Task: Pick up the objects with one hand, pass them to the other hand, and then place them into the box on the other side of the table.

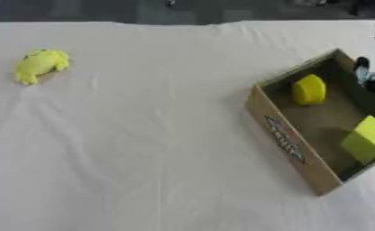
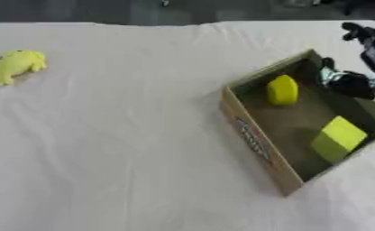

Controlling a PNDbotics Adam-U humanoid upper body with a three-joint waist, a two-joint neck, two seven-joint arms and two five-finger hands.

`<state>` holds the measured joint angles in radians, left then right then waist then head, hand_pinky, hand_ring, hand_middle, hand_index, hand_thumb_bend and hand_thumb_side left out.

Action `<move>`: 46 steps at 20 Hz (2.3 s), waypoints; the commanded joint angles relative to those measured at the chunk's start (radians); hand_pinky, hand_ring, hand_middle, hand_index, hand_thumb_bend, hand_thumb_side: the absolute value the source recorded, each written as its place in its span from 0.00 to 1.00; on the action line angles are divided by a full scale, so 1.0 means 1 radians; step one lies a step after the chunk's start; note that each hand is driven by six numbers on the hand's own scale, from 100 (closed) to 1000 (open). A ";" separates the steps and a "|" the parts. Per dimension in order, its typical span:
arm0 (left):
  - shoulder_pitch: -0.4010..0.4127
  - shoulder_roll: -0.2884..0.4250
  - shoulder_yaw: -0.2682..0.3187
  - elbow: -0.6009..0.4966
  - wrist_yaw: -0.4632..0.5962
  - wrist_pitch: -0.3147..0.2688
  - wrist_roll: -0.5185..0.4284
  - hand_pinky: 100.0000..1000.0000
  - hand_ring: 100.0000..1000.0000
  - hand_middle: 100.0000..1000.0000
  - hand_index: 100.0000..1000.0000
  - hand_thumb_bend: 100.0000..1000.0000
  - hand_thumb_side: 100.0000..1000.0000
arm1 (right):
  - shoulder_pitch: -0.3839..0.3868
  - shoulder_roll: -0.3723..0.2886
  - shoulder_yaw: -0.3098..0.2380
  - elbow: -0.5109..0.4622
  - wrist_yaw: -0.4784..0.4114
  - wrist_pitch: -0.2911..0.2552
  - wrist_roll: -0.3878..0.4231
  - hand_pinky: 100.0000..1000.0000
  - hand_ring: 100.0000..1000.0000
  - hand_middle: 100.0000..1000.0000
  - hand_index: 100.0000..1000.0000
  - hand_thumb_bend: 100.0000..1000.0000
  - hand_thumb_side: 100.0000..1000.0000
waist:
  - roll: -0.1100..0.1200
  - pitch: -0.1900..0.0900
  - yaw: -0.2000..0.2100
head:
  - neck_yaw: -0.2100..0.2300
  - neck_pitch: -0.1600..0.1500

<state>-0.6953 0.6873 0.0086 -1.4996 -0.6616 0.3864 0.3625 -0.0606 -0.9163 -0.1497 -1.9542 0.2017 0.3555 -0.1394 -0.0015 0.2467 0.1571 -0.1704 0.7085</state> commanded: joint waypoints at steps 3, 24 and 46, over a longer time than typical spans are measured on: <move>-0.172 0.074 -0.047 0.182 0.029 0.022 -0.204 0.60 0.65 0.62 0.78 0.93 0.40 | -0.006 0.020 -0.039 -0.045 -0.288 -0.154 -0.231 0.99 0.99 0.84 1.00 0.00 0.27 | 0.006 -0.010 -0.010 | 0.052 -0.023; -0.523 -0.104 0.014 0.934 -0.251 -0.074 -0.831 0.70 0.75 0.68 0.78 1.00 0.24 | -0.017 0.158 -0.003 -0.046 -0.334 -0.326 -0.313 1.00 0.97 0.83 1.00 0.00 0.42 | 0.020 0.026 -0.057 | 0.191 -0.085; -0.573 -0.164 0.057 0.926 -0.318 -0.007 -0.684 0.67 0.74 0.66 0.78 0.79 0.19 | -0.099 0.134 0.032 -0.046 -0.355 -0.345 -0.268 0.99 0.96 0.81 1.00 0.00 0.38 | -0.002 0.070 -0.112 | 0.240 -0.131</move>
<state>-1.2413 0.5085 0.0586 -0.5614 -0.9726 0.3758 -0.3345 -0.1504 -0.7394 -0.1141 -1.9807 -0.1441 0.0157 -0.4170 -0.0034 0.3344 0.0470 0.0635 0.5924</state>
